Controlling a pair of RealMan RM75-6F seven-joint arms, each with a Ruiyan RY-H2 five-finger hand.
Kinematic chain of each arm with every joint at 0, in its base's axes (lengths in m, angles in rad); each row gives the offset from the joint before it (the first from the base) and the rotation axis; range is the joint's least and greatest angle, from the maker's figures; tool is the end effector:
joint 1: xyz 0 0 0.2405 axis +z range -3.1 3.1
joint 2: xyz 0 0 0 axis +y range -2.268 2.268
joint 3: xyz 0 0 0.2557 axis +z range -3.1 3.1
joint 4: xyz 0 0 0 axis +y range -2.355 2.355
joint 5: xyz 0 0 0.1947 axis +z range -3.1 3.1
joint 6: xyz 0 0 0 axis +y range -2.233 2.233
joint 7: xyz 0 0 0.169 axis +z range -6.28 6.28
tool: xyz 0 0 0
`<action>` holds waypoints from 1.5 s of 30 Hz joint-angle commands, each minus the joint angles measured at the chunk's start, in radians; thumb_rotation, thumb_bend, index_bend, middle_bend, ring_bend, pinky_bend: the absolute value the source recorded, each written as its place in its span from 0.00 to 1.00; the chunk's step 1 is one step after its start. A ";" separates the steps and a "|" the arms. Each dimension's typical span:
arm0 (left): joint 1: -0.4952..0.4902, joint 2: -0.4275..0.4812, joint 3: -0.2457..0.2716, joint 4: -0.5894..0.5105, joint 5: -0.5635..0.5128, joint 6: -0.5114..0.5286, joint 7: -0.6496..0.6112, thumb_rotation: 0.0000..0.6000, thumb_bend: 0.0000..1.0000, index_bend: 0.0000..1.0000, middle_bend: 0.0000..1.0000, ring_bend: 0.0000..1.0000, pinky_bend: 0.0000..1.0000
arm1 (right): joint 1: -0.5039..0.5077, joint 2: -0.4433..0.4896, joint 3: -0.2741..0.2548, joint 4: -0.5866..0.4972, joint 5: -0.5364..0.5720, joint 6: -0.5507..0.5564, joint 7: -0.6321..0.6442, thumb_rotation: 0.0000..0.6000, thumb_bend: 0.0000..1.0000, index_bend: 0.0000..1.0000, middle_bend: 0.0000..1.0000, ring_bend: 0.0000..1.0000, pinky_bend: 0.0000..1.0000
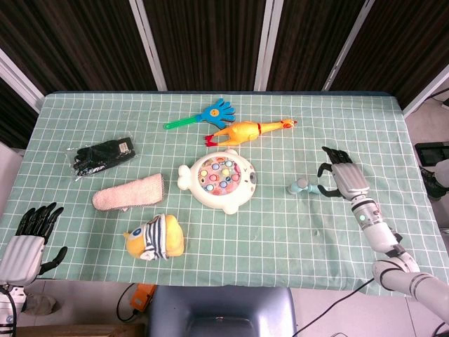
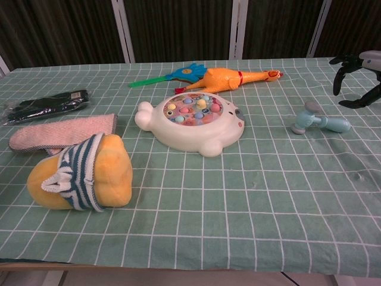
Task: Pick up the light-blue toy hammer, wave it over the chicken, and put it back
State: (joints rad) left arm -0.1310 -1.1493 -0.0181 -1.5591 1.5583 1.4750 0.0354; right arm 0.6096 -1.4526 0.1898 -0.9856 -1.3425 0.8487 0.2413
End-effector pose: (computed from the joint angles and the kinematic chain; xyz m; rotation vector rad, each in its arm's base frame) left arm -0.2973 0.2127 0.1574 -1.4994 -0.8334 -0.8997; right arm -0.2906 -0.4060 0.0830 1.5967 -1.0394 0.8285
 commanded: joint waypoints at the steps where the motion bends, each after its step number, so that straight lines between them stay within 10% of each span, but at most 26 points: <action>1: 0.000 0.000 0.001 0.000 0.000 -0.002 0.001 1.00 0.32 0.00 0.02 0.00 0.04 | 0.008 -0.016 -0.003 0.016 0.015 -0.019 -0.010 1.00 0.49 0.57 0.14 0.00 0.06; 45: 0.002 0.007 -0.001 -0.008 -0.008 -0.002 0.001 1.00 0.32 0.00 0.01 0.00 0.04 | 0.067 -0.149 -0.021 0.133 0.054 -0.088 -0.048 1.00 0.52 0.62 0.14 0.01 0.07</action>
State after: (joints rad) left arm -0.1292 -1.1425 -0.0188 -1.5672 1.5502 1.4727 0.0363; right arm 0.6766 -1.6019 0.1692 -0.8529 -1.2887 0.7610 0.1936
